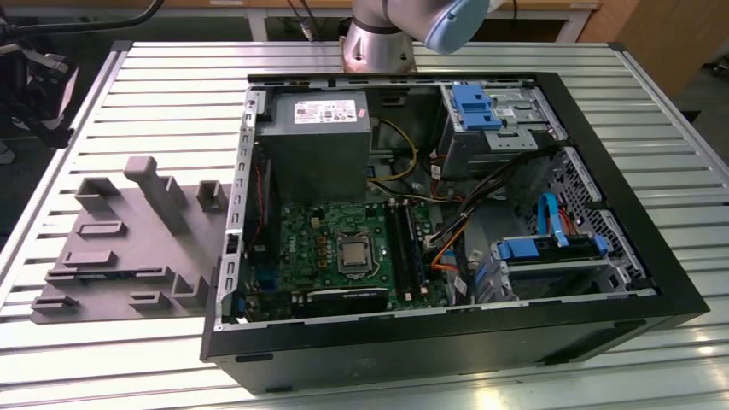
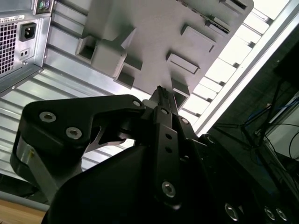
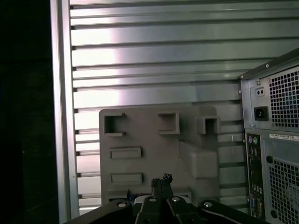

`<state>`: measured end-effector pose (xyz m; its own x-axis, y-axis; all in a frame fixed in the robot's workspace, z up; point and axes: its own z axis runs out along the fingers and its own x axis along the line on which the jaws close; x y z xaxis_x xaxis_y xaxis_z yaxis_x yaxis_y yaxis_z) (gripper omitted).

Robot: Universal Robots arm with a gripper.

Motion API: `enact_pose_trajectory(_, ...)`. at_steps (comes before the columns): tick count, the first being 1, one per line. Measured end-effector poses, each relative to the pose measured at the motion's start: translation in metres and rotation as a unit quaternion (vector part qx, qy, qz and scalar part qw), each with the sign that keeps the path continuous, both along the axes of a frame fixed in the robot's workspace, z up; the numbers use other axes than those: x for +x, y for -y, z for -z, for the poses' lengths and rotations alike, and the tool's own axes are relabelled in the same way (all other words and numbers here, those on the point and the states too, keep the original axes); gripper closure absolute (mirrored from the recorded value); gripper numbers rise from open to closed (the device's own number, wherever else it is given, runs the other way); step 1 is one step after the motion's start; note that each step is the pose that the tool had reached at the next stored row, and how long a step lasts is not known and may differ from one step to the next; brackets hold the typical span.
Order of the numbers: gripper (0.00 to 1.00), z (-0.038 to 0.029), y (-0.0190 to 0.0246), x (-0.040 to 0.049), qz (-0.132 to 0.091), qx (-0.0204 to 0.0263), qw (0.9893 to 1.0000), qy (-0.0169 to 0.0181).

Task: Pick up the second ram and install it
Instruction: 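Reach for the second ram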

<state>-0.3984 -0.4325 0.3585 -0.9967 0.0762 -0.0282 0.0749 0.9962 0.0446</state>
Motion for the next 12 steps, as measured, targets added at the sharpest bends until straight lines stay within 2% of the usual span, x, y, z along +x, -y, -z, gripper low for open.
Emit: enact_pose_trajectory(12, 0.89, 0.0087, 0.0082, -0.0015, 0.0, 0.0, 1.0, -0.0019)
